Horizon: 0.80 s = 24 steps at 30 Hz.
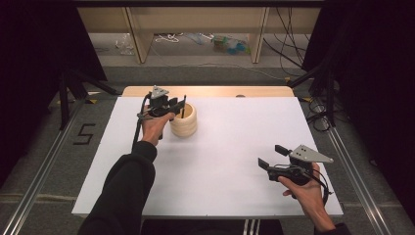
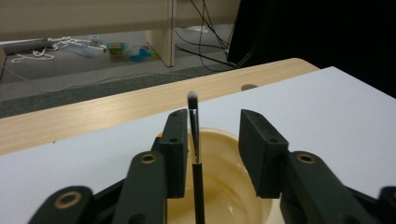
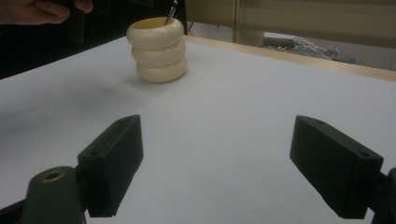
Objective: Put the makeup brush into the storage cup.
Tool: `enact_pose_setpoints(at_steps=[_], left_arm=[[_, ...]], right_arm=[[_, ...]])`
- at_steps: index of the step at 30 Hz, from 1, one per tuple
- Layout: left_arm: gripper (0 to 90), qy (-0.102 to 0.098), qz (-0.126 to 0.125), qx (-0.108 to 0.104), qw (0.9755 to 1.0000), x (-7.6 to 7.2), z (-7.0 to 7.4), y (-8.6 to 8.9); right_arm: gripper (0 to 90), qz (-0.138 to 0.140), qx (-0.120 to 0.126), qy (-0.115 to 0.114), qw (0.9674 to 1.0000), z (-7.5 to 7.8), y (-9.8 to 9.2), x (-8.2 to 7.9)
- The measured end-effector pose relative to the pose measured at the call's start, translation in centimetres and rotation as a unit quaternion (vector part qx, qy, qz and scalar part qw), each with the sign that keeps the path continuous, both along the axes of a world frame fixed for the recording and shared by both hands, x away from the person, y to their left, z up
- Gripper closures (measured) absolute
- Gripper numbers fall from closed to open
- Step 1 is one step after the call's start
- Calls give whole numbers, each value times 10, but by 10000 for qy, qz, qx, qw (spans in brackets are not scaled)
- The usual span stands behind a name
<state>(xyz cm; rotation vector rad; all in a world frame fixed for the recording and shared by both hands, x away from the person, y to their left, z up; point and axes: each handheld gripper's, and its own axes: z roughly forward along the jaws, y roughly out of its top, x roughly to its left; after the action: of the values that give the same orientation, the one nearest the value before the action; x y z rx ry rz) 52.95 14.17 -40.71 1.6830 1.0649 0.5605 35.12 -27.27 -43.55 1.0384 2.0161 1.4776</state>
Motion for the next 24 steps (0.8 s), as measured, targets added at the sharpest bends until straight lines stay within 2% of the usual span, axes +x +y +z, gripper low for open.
enact_pose_setpoints(at_steps=[1, 2, 3, 6, 11, 15, 17, 22, 24], left_arm=[[578, 6, -15, -12, 10000, -1, 0, 0], [503, 37, -47, 1, 10000, -2, 1, 0], [503, 40, -85, 0, 10000, -4, 2, -1], [432, -63, -157, 6, 9999, -11, 5, -3], [300, -112, -263, -77, 9996, -23, 9, -6], [237, -112, -454, -143, 9988, -32, 9, -9], [219, -179, -522, -231, 9982, -40, 9, -11], [194, -214, -603, -269, 9976, -50, 9, -14], [189, -279, -687, -220, 9970, -55, 9, -16]], right_arm=[[181, 1, 0, -6, 10000, 0, 0, 0], [180, -1, 0, -5, 10000, 0, 0, 0], [180, -5, -5, -4, 10000, 0, 0, 0], [180, -10, -5, -5, 10000, 0, 0, 0], [180, -66, -58, 21, 10000, 1, -1, -1], [180, -39, -25, 46, 10000, 1, -1, -2], [180, -75, -57, 11, 10000, 1, -1, -1], [180, -70, -34, 52, 10000, 1, -1, -2], [180, -33, -3, 50, 10000, 1, -1, -2]])
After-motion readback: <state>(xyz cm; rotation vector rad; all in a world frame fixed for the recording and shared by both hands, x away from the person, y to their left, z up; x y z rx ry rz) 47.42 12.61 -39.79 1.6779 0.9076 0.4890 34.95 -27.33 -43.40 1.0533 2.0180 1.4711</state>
